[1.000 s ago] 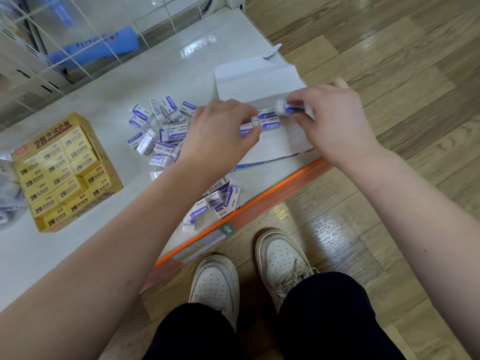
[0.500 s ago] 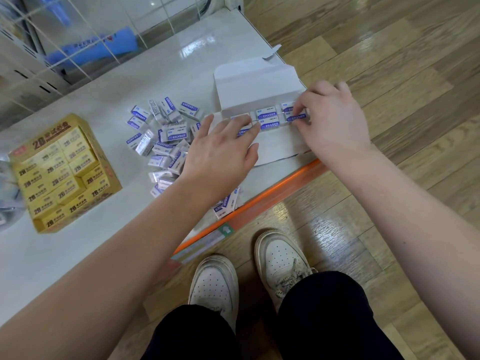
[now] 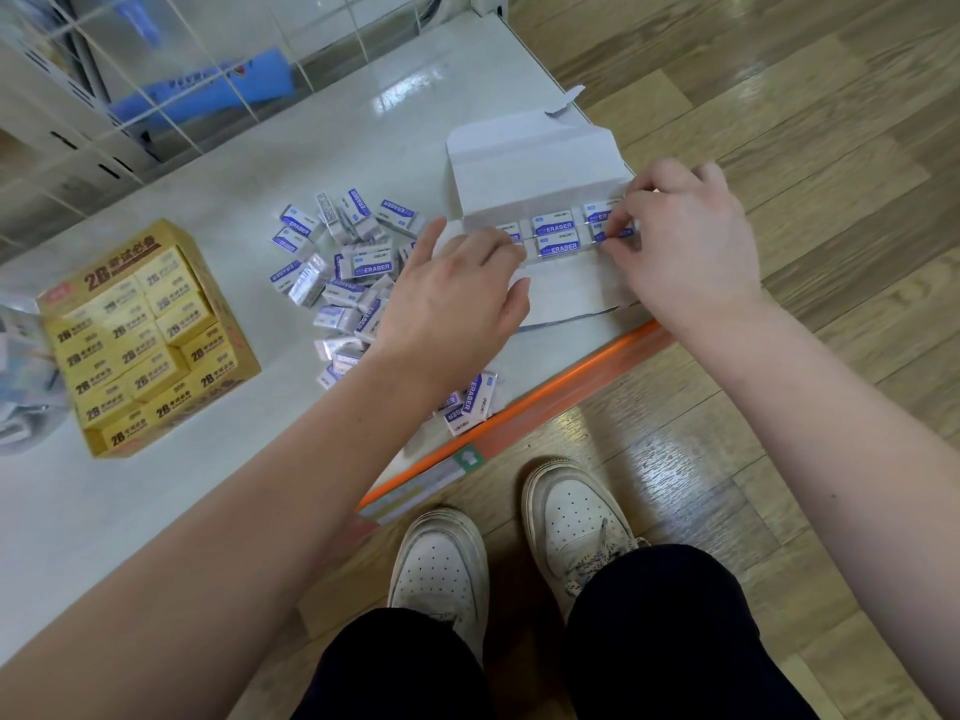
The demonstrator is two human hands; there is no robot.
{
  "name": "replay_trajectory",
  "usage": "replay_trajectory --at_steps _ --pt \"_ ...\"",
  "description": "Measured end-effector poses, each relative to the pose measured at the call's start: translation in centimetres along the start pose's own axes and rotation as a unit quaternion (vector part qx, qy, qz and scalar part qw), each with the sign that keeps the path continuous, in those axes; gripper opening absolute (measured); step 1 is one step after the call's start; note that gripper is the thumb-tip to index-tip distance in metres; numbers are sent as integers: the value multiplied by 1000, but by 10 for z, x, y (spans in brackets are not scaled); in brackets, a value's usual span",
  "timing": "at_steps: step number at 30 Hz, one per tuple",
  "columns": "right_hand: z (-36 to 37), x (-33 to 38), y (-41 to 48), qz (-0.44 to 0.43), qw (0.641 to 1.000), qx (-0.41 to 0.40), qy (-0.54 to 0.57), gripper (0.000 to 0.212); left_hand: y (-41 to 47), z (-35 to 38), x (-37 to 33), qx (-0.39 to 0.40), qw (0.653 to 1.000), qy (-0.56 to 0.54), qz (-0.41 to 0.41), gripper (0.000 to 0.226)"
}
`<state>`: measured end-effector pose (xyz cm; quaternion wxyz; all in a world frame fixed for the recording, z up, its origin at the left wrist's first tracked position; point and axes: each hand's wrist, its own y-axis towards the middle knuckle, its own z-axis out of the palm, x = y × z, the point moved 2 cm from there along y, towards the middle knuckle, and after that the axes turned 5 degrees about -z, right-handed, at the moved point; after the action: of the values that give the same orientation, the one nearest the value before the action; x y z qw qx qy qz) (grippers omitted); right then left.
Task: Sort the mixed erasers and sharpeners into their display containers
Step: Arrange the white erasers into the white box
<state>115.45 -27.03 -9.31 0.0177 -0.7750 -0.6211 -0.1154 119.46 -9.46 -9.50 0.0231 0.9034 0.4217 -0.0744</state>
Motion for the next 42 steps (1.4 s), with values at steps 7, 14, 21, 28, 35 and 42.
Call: replay_trajectory --at_steps 7,14,21,28,35,42 --pt "1 2 2 -2 1000 1 23 15 -4 7 5 8 998 -61 11 60" --pt "4 4 1 -19 998 -19 60 21 -3 9 12 31 987 -159 2 47" --pt "-5 36 4 -43 990 -53 121 22 -7 -33 45 -121 957 -260 -43 30" --pt "-2 88 -3 -149 961 -5 232 21 -40 -48 99 -55 964 -221 -136 25" --pt "13 114 -10 -204 953 47 218 29 -62 -29 106 23 971 -187 -150 35" --pt "25 123 -8 -216 963 80 140 44 -59 -28 103 35 977 -166 -126 49"
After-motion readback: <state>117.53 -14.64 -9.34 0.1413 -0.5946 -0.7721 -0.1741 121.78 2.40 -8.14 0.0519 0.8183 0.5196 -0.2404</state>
